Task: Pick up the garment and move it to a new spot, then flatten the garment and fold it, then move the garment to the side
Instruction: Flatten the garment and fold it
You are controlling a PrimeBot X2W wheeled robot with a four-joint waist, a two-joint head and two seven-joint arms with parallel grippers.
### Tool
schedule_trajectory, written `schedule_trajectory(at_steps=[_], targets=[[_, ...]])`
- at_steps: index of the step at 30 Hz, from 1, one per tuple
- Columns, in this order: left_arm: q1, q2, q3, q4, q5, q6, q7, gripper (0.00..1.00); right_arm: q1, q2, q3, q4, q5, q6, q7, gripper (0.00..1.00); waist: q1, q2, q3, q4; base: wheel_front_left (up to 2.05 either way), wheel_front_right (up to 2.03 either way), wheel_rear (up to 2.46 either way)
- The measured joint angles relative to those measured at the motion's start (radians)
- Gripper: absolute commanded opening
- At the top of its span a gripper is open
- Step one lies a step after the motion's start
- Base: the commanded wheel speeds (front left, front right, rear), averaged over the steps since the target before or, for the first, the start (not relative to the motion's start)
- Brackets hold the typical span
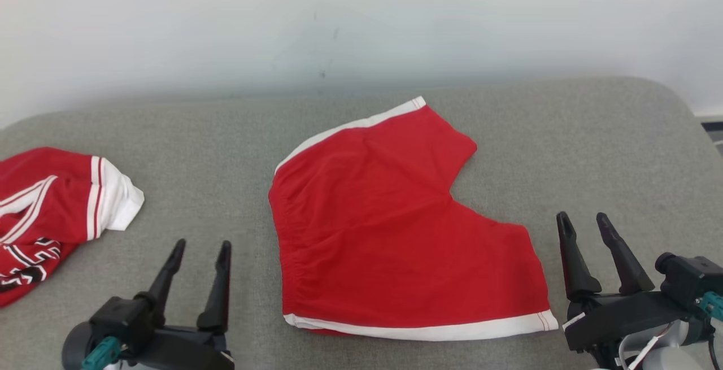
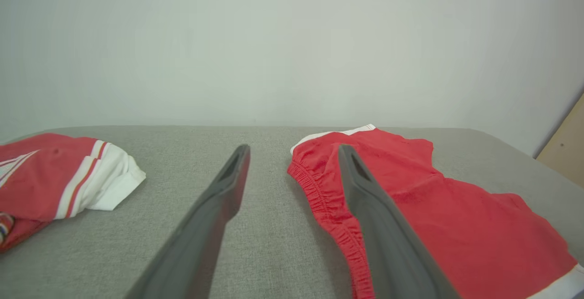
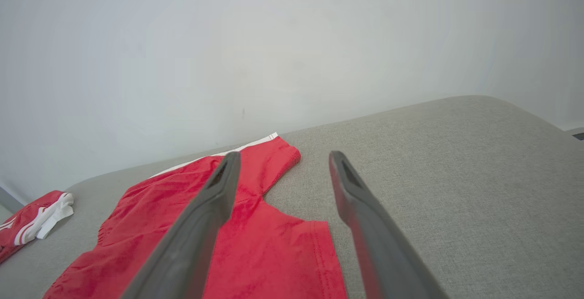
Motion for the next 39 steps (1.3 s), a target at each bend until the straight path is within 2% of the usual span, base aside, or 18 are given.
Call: schedule_trajectory(at_steps=[5, 11, 29, 35, 39], targets=[[0.037, -0.062, 0.093, 0.018, 0.034, 0.000, -0.002, 1.00, -0.014, 0.030, -0.010, 0.046, -0.035, 0.000, -0.081, 1.00, -0.0001, 0.0000, -0.042, 0.002, 0.00, 0.00, 0.00], [0.098, -0.128, 0.171, 0.014, 0.021, 0.000, -0.002, 1.00, -0.043, 0.096, 0.008, 0.078, -0.057, -0.001, -0.091, 1.00, -0.0001, 0.0000, -0.072, 0.000, 0.00, 0.00, 0.00], [0.132, -0.119, 0.176, 0.029, 0.052, 0.000, -0.002, 1.00, -0.055, 0.121, -0.015, 0.130, -0.074, 0.001, -0.105, 1.00, 0.0001, 0.0000, -0.060, -0.007, 0.00, 0.00, 0.00], [0.130, -0.109, 0.142, 0.036, 0.090, 0.000, 0.003, 1.00, -0.055, 0.133, -0.022, 0.135, -0.074, 0.004, -0.105, 1.00, 0.0001, 0.0000, -0.051, -0.010, 0.00, 0.00, 0.00], [0.129, -0.082, 0.080, 0.077, 0.118, -0.034, 0.048, 1.00, -0.056, 0.135, -0.025, 0.137, -0.074, 0.011, -0.105, 1.00, 0.0001, 0.0000, -0.046, -0.011, 0.00, 0.00, 0.00]])
